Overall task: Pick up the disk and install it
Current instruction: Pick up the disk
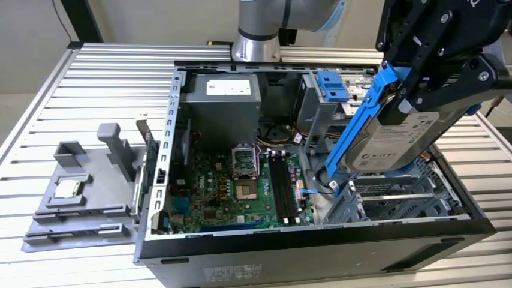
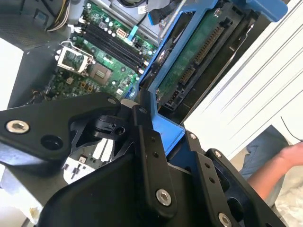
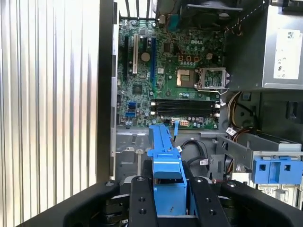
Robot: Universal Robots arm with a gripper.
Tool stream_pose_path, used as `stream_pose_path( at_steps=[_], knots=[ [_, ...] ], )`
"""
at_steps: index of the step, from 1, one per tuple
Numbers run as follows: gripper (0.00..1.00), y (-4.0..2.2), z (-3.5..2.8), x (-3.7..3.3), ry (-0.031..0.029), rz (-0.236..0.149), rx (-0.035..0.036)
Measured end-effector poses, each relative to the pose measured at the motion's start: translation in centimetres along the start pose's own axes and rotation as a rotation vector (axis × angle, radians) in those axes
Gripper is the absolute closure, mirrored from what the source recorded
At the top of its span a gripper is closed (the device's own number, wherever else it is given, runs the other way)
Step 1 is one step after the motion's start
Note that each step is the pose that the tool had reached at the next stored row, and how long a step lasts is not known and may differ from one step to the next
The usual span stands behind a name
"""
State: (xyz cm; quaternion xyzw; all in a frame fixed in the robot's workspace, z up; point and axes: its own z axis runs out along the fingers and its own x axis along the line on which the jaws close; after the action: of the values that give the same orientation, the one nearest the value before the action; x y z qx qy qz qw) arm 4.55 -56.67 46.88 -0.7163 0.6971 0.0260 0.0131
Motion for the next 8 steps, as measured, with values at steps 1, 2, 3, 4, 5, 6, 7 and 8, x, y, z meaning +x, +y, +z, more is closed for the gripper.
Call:
stream_pose_path(
  at_steps=[1, 2, 3, 4, 5, 6, 7, 8],
  knots=[
    [1.0, -0.06, -0.01, 0.18, -0.0002, 0.001, -0.003],
    [1.0, -0.11, -0.03, 0.35, -0.0002, 0.001, -0.0058],
    [1.0, -0.17, -0.03, 0.55, -0.0004, 0.002, -0.0086],
    [1.0, -0.22, -0.04, 0.75, -0.0005, 0.002, -0.0112],
    [1.0, -0.26, -0.06, 0.94, -0.0004, 0.003, -0.013],
    [1.0, -0.28, -0.06, 1.05, -0.0004, 0.003, -0.0137],
    [1.0, -0.28, -0.06, 1.07, -0.0005, 0.003, -0.0137],
    [1.0, -0.28, -0.07, 1.07, -0.0005, 0.003, -0.0138]
  ],
)
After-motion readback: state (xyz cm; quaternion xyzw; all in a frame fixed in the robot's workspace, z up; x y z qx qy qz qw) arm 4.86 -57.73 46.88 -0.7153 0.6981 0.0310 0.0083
